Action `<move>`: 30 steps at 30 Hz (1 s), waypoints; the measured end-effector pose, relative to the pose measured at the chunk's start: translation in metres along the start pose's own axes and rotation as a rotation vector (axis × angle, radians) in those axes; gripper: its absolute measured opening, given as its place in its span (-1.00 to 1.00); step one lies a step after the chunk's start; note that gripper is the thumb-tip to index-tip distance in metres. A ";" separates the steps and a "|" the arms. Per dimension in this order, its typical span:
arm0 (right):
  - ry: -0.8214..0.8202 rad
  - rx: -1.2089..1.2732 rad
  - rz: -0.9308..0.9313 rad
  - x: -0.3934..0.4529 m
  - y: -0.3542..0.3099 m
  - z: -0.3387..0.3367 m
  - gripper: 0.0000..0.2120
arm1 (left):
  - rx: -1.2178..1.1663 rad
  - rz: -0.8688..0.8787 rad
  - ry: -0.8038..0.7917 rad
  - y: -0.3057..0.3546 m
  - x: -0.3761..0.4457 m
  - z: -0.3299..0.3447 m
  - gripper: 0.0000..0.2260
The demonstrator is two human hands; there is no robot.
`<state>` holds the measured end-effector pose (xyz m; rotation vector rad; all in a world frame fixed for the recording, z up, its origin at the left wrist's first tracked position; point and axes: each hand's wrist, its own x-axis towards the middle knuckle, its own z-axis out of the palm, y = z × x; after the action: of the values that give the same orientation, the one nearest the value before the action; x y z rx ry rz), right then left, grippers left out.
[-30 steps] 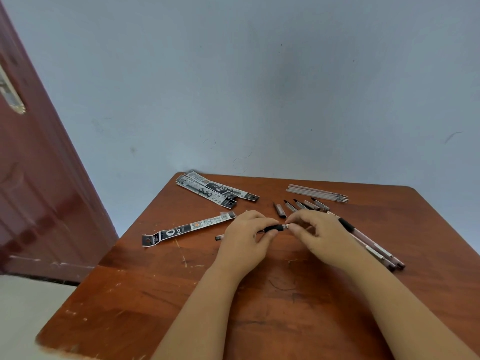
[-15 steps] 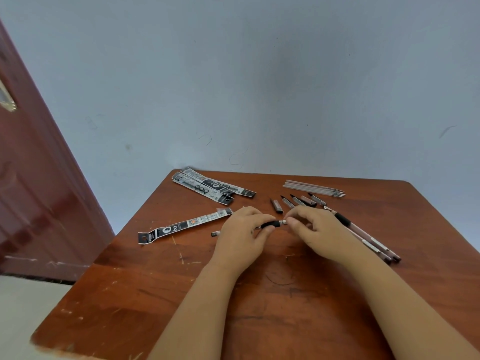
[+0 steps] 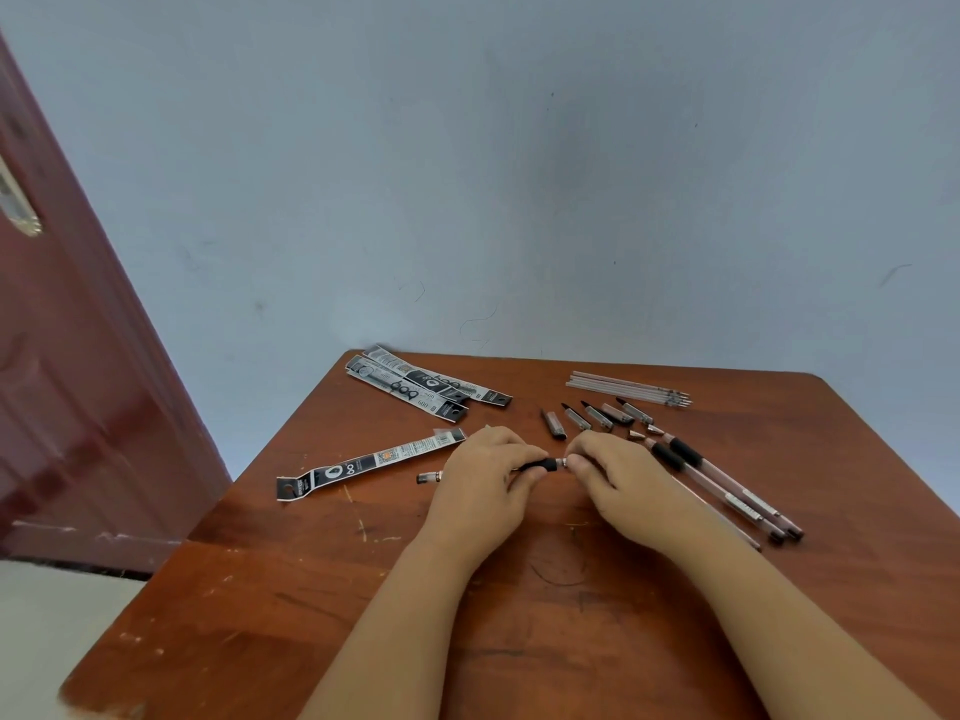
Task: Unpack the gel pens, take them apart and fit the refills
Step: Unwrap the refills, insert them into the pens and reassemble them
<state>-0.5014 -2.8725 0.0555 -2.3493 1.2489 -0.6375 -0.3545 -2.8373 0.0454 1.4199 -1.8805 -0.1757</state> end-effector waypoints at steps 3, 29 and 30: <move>-0.025 0.014 0.013 -0.001 0.000 0.000 -0.84 | 0.018 0.014 -0.007 0.001 0.000 -0.001 -0.82; 0.263 -0.412 0.226 0.049 -0.009 0.025 -0.71 | 0.074 -0.445 0.254 -0.013 0.004 -0.011 -0.80; 0.258 -0.457 0.219 0.051 -0.009 0.026 -0.72 | 0.073 -0.440 0.254 -0.013 0.004 -0.011 -0.80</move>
<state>-0.4554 -2.9076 0.0494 -2.4813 1.9103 -0.6514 -0.3379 -2.8425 0.0480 1.8016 -1.3655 -0.1324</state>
